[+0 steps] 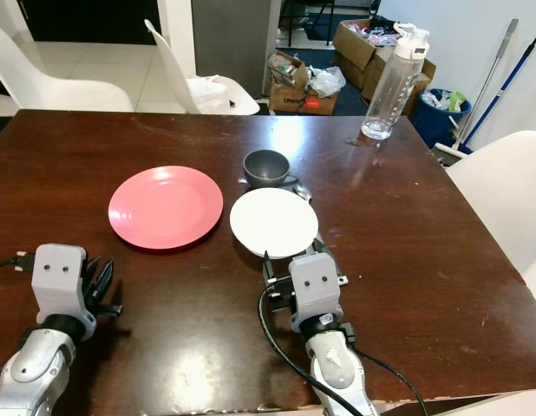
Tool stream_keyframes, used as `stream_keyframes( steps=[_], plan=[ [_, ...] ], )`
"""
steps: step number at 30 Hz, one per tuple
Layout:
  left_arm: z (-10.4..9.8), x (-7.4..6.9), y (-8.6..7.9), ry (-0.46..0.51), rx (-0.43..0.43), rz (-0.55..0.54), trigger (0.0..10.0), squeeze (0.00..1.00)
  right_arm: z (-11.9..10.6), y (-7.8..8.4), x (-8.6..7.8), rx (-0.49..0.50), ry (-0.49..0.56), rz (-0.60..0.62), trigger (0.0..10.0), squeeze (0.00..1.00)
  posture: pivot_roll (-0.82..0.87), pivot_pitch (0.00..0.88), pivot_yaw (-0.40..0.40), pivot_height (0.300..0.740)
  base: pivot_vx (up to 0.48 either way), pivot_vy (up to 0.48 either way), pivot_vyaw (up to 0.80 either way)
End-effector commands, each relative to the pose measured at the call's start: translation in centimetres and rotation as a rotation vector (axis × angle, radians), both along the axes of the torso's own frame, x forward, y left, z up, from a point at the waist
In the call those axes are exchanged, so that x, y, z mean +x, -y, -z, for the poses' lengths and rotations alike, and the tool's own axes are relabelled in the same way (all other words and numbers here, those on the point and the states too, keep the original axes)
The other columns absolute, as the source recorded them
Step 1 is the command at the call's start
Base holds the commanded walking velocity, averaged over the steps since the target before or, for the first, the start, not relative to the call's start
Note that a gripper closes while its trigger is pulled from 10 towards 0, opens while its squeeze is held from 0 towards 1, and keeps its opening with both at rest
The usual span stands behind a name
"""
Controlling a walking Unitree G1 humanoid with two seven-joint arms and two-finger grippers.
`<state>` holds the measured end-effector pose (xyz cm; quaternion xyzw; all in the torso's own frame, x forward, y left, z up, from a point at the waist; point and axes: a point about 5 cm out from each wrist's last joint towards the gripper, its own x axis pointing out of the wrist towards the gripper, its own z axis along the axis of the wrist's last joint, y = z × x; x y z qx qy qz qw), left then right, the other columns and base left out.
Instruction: Setting the table
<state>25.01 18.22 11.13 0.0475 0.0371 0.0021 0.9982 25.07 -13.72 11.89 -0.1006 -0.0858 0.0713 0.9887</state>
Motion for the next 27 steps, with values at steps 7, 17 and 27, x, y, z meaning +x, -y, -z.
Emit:
stream_keyframes(
  steps=[7, 17, 27],
  plan=[
    [0.45, -0.21, -0.07, -0.02, 0.009, -0.003, 10.0, 0.0, 0.63, 0.23, -0.18, -0.004, -0.022, 0.011, 10.0, 0.0, -0.03, 0.038, 0.054, 0.74, -0.397, 0.0, 0.0],
    [0.48, -0.28, -0.08, -0.023, 0.008, -0.004, 10.0, 0.0, 0.61, 0.18, -0.22, -0.004, -0.022, 0.01, 10.0, 0.0, -0.03, 0.04, 0.054, 0.74, -0.419, 0.0, 0.0],
    [0.5, -0.32, -0.03, -0.023, 0.007, -0.002, 10.0, 0.0, 0.6, 0.19, -0.24, -0.003, -0.022, 0.01, 10.0, 0.0, -0.03, 0.042, 0.053, 0.74, -0.171, 0.0, 0.0]
  ],
)
